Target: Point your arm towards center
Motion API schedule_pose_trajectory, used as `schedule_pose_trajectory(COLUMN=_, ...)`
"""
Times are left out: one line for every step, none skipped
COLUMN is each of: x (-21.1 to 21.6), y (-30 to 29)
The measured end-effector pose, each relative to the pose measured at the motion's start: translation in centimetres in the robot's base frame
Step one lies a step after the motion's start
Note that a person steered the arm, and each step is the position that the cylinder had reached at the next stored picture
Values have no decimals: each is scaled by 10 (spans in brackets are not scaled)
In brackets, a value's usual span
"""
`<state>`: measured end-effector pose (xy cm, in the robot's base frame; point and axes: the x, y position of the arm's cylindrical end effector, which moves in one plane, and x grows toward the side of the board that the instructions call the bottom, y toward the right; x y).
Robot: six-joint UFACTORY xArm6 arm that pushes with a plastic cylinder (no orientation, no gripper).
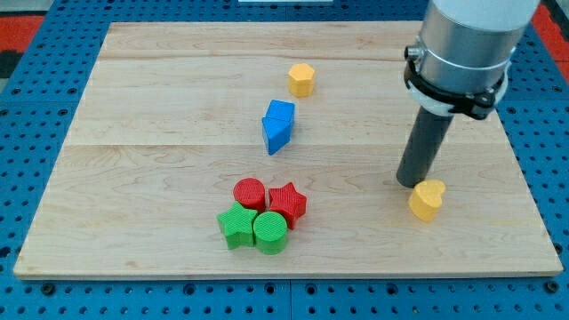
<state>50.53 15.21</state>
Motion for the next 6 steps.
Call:
schedule_pose_trajectory(x=15, y=11)
schedule_pose_trajectory(x=24, y=25)
schedule_pose_trajectory(x=-27, y=-23)
schedule_pose_trajectory(x=-52, y=-66)
schedule_pose_trajectory(x=-95, y=-94)
schedule_pose_trajectory(x=-111, y=-104)
